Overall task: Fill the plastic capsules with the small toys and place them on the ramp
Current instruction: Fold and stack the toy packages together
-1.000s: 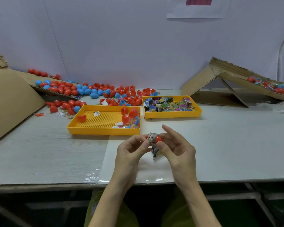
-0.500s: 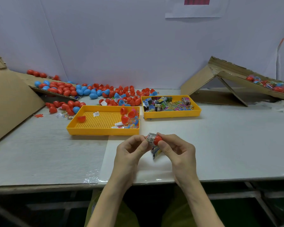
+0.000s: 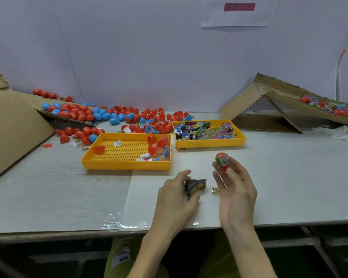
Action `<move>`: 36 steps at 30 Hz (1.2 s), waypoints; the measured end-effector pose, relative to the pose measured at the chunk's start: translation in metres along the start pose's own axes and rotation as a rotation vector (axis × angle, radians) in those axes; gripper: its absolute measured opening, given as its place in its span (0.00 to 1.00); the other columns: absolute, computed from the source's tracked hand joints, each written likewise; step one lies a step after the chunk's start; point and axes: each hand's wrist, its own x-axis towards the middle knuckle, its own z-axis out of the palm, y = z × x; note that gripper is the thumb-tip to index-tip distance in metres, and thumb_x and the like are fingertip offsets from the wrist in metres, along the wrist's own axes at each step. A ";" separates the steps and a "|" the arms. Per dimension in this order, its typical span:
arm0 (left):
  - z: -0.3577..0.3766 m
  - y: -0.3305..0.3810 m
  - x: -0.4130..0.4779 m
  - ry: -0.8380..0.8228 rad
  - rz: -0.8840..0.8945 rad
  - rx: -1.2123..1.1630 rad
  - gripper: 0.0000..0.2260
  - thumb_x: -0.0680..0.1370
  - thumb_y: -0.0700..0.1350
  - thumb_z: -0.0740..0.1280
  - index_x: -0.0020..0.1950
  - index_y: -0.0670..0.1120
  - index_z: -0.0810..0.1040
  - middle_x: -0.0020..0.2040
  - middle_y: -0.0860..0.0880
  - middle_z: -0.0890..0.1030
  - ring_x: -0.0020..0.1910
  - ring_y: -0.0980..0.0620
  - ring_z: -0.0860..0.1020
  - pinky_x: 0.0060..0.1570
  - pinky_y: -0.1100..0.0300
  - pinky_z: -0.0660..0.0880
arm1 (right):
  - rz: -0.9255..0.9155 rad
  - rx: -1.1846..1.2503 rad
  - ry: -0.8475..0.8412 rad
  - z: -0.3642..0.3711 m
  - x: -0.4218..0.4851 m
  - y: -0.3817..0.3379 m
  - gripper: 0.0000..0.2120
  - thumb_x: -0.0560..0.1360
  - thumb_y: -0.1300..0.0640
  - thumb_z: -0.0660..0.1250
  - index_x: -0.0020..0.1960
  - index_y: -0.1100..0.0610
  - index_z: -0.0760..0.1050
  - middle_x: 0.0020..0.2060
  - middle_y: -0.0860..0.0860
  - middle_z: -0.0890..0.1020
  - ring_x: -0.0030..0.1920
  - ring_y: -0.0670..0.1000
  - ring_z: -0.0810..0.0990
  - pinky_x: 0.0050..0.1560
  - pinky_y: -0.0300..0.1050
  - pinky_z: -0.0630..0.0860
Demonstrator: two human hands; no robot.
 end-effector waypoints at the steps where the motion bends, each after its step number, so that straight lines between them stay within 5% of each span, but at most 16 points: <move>1: 0.001 0.001 0.000 0.011 0.015 0.044 0.25 0.76 0.47 0.71 0.73 0.54 0.72 0.62 0.55 0.80 0.63 0.54 0.74 0.66 0.59 0.70 | 0.038 0.046 0.016 -0.001 0.001 -0.002 0.11 0.81 0.65 0.62 0.59 0.58 0.79 0.53 0.55 0.85 0.55 0.55 0.85 0.48 0.40 0.81; 6: 0.002 0.001 -0.003 0.110 0.019 -0.081 0.11 0.76 0.43 0.71 0.58 0.51 0.83 0.51 0.56 0.84 0.53 0.55 0.79 0.56 0.56 0.76 | 0.175 0.109 0.032 -0.015 0.009 -0.018 0.09 0.79 0.56 0.65 0.57 0.57 0.79 0.50 0.53 0.86 0.49 0.50 0.86 0.43 0.39 0.79; 11: -0.002 0.002 -0.004 0.104 -0.022 -0.250 0.11 0.75 0.41 0.73 0.50 0.57 0.82 0.44 0.65 0.82 0.47 0.65 0.79 0.45 0.73 0.74 | 0.434 0.175 -0.026 -0.028 0.016 -0.041 0.13 0.76 0.60 0.67 0.58 0.64 0.79 0.51 0.57 0.85 0.45 0.50 0.86 0.39 0.39 0.82; 15: -0.007 -0.001 -0.003 0.136 -0.087 -0.402 0.13 0.75 0.41 0.74 0.49 0.60 0.82 0.45 0.61 0.84 0.44 0.59 0.81 0.42 0.72 0.74 | 0.566 0.159 0.010 -0.011 0.035 -0.061 0.11 0.77 0.63 0.66 0.57 0.65 0.79 0.52 0.59 0.85 0.49 0.52 0.84 0.46 0.40 0.81; 20: -0.013 -0.004 0.000 0.156 -0.148 -0.592 0.13 0.75 0.39 0.74 0.51 0.57 0.82 0.46 0.58 0.85 0.39 0.55 0.84 0.40 0.70 0.77 | 0.358 0.046 -0.041 0.048 0.106 -0.119 0.08 0.82 0.63 0.59 0.54 0.63 0.76 0.45 0.56 0.82 0.43 0.48 0.81 0.41 0.37 0.76; 25: -0.015 -0.009 0.003 0.157 -0.169 -0.687 0.12 0.75 0.38 0.73 0.54 0.54 0.83 0.46 0.57 0.86 0.41 0.54 0.85 0.41 0.68 0.78 | 0.129 0.095 0.110 0.084 0.178 -0.177 0.18 0.84 0.60 0.55 0.72 0.62 0.62 0.65 0.64 0.76 0.54 0.58 0.83 0.59 0.48 0.77; 27: -0.015 -0.011 0.005 0.147 -0.179 -0.735 0.12 0.75 0.38 0.73 0.54 0.54 0.83 0.47 0.56 0.86 0.43 0.53 0.86 0.44 0.64 0.79 | 0.188 0.011 0.073 0.077 0.168 -0.156 0.13 0.84 0.59 0.52 0.65 0.62 0.68 0.67 0.66 0.74 0.53 0.59 0.82 0.64 0.51 0.75; 29: -0.016 -0.013 0.006 0.139 -0.189 -0.782 0.12 0.75 0.38 0.73 0.55 0.53 0.84 0.48 0.55 0.87 0.44 0.51 0.86 0.45 0.62 0.79 | 0.302 -0.125 -0.054 0.057 0.140 -0.115 0.10 0.83 0.62 0.53 0.54 0.61 0.72 0.59 0.64 0.80 0.46 0.55 0.82 0.54 0.46 0.78; 32: -0.016 -0.015 0.006 0.135 -0.190 -0.830 0.13 0.75 0.38 0.74 0.56 0.51 0.84 0.49 0.52 0.87 0.45 0.50 0.86 0.46 0.61 0.81 | 0.364 -0.345 -0.179 0.028 0.088 -0.060 0.09 0.82 0.63 0.58 0.53 0.60 0.78 0.44 0.56 0.84 0.38 0.50 0.82 0.40 0.41 0.77; 36: -0.017 -0.014 0.005 0.115 -0.181 -0.804 0.14 0.73 0.38 0.76 0.56 0.52 0.85 0.49 0.55 0.86 0.48 0.54 0.85 0.47 0.65 0.79 | 0.152 -0.634 -0.336 0.013 0.039 -0.025 0.07 0.80 0.57 0.65 0.55 0.52 0.80 0.46 0.48 0.86 0.41 0.49 0.85 0.39 0.38 0.79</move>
